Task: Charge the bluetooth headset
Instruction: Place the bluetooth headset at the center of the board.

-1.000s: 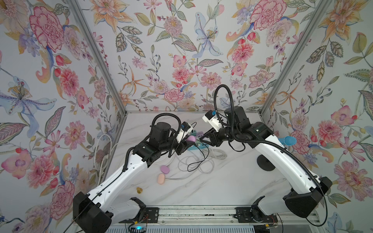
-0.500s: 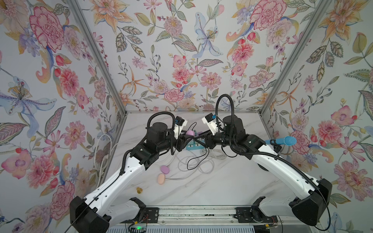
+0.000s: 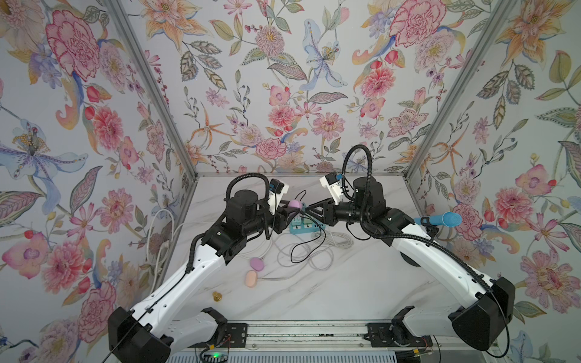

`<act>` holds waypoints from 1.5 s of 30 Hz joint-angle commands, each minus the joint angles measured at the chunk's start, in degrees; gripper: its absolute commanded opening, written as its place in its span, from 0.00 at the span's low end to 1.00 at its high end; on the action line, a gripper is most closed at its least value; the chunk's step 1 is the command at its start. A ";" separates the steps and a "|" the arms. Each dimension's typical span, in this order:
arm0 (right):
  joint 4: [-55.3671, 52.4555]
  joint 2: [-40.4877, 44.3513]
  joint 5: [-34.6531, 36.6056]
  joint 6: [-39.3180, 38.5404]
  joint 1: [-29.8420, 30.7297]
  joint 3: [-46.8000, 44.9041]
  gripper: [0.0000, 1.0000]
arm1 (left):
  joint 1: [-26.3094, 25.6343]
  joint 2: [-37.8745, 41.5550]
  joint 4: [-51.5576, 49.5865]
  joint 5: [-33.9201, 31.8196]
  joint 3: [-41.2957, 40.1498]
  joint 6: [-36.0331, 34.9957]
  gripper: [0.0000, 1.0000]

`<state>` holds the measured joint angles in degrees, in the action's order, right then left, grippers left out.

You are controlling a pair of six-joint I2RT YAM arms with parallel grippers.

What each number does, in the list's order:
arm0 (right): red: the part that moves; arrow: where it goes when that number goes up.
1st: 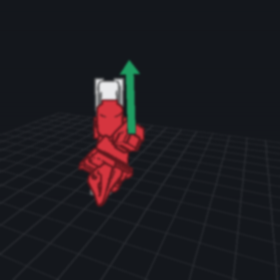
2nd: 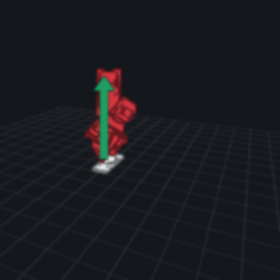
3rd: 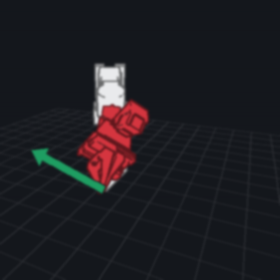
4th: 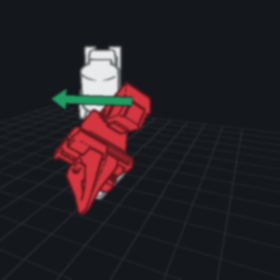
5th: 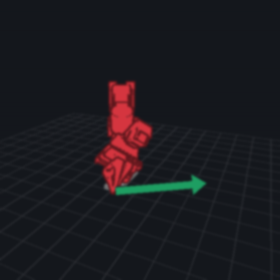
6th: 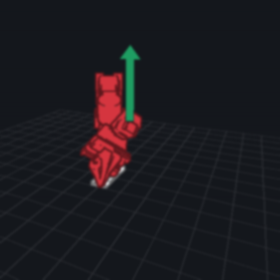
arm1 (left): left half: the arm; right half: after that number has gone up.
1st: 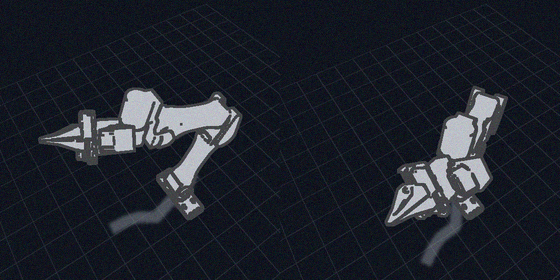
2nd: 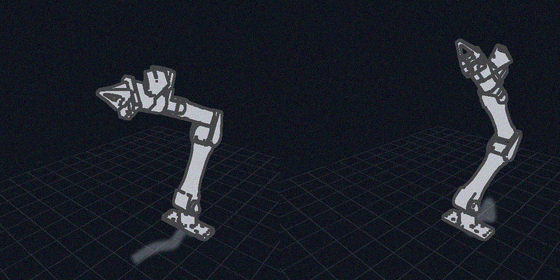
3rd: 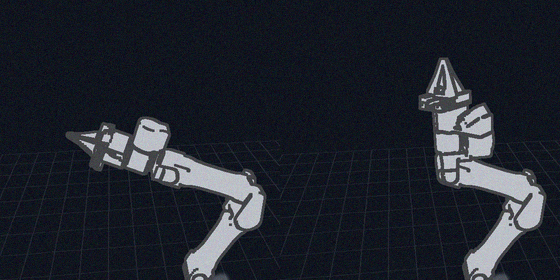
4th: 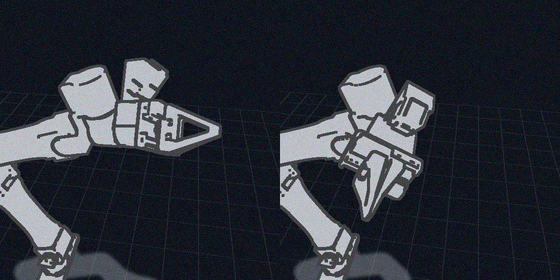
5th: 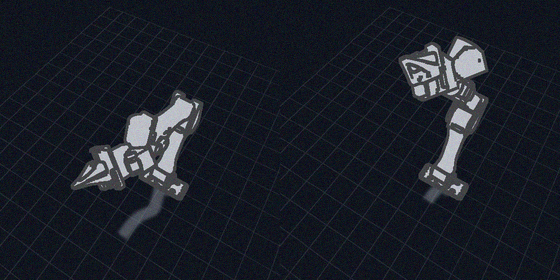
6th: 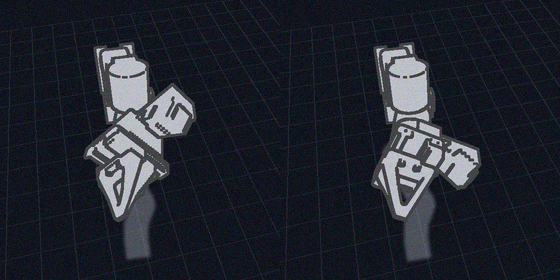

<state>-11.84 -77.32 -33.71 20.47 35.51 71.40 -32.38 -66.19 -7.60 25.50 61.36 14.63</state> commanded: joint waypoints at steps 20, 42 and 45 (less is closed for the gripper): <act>10.47 -0.48 -6.19 8.28 0.44 -4.05 0.22 | 1.19 1.23 2.49 2.89 -0.19 1.63 0.03; 12.31 -3.16 -5.04 8.28 2.42 -2.78 0.00 | 1.36 1.59 3.51 7.23 -1.36 3.82 0.02; 12.71 -5.22 -5.13 7.80 3.17 -1.08 0.02 | 1.35 1.94 4.51 8.65 -2.11 5.04 0.02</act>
<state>-1.78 -80.05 -39.09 28.95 37.39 67.77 -30.22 -65.69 -6.44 28.05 60.18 17.23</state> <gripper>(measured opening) 0.049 0.431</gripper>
